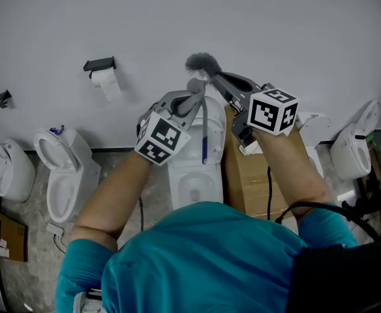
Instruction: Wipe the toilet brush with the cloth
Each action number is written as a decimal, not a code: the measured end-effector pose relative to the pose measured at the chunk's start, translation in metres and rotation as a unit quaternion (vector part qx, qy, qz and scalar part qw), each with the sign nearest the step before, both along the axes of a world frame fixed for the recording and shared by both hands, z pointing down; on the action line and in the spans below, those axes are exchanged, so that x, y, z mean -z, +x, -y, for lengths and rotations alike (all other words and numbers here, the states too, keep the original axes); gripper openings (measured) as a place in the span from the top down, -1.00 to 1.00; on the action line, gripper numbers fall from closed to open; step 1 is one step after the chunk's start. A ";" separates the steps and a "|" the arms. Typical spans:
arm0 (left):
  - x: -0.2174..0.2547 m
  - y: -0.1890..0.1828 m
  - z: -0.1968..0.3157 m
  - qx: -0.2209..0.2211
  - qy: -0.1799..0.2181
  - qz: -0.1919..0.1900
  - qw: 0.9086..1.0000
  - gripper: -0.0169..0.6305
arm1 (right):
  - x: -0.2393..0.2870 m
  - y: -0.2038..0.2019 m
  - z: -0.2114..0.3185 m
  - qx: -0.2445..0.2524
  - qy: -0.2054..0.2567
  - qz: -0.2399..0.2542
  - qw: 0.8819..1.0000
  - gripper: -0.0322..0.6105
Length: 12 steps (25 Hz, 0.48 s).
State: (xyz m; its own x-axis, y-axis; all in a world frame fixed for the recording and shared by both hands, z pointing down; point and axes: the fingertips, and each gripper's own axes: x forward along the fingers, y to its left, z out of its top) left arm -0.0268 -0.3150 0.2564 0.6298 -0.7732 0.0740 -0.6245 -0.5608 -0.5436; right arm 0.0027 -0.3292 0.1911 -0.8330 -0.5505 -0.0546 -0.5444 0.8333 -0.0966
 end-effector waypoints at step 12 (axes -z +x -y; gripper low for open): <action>-0.015 0.004 -0.016 -0.010 -0.008 0.019 1.000 0.91 | 0.034 -0.002 -0.010 0.004 0.016 0.034 0.999 0.86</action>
